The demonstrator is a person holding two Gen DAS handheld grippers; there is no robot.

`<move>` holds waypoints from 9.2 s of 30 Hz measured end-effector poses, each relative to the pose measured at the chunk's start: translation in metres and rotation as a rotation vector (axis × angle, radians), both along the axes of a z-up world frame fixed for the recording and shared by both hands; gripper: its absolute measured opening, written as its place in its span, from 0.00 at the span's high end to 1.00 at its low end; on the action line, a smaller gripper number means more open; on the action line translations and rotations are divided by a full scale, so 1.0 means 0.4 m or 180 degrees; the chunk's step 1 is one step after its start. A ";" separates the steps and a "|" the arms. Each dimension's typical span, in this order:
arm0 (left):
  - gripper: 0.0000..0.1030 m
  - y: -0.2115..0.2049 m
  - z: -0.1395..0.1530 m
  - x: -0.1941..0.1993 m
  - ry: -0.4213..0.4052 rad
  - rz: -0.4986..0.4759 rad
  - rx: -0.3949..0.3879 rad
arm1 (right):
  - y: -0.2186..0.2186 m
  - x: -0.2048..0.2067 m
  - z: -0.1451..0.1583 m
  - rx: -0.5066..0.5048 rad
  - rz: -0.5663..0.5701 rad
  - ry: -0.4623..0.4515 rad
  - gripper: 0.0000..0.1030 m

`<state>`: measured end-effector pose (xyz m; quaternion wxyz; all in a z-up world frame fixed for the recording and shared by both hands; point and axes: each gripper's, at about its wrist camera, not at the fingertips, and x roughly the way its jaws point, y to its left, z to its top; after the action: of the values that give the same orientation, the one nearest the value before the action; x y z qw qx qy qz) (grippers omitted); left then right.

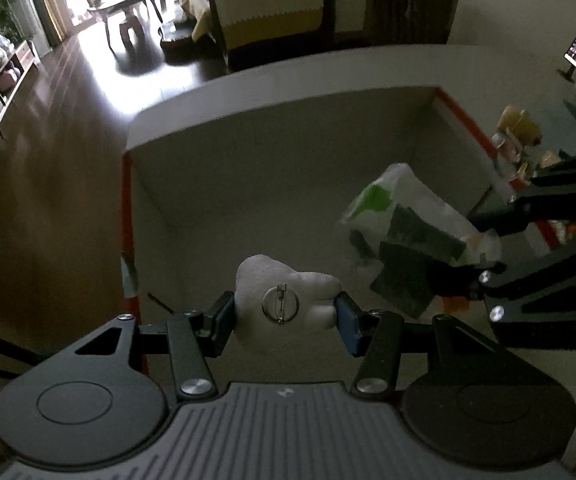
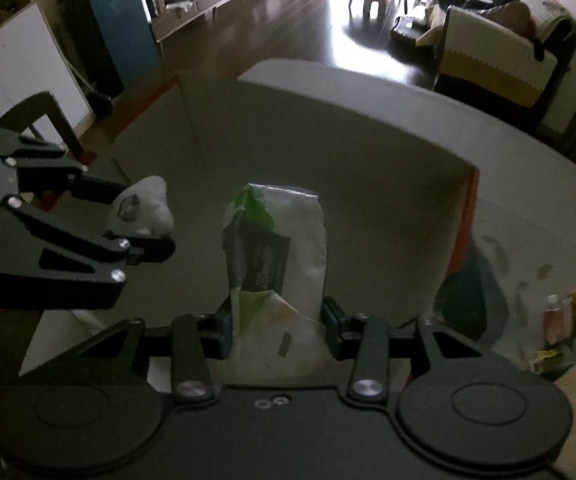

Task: Organize objects
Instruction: 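Carry plush toy and tissue pack into the cardboard box with both tools, then open both tools to drop the items in the box and withdraw, then reach left tool to the cotton-swab bag while right tool reaches the bread bag, then grasp the swab bag with left tool while right tool grasps the bread bag, then carry the swab bag and bread bag over the cardboard box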

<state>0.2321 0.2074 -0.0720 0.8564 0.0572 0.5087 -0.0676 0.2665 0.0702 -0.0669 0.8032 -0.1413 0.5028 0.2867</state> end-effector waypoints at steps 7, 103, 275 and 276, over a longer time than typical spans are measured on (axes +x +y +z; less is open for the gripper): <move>0.49 -0.004 -0.067 0.032 0.0212 -0.0056 0.0085 | 0.016 0.002 -0.041 -0.0116 0.0088 0.0118 0.59; 0.00 -0.661 0.048 -0.162 -0.0468 0.0304 -0.0383 | -0.859 -0.151 0.118 0.0534 -0.0393 -0.0641 0.01; 0.63 0.003 -0.080 0.080 0.0064 0.0530 0.0098 | 0.032 -0.010 -0.015 -0.0127 0.0182 -0.0460 0.33; 0.63 0.002 -0.084 0.081 0.0087 0.0529 0.0118 | 0.033 -0.013 -0.016 -0.0125 0.0187 -0.0461 0.33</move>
<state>0.2646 0.2081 -0.1057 0.8508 0.0297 0.5245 0.0124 0.2613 0.0834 -0.0735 0.8258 -0.1921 0.4445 0.2891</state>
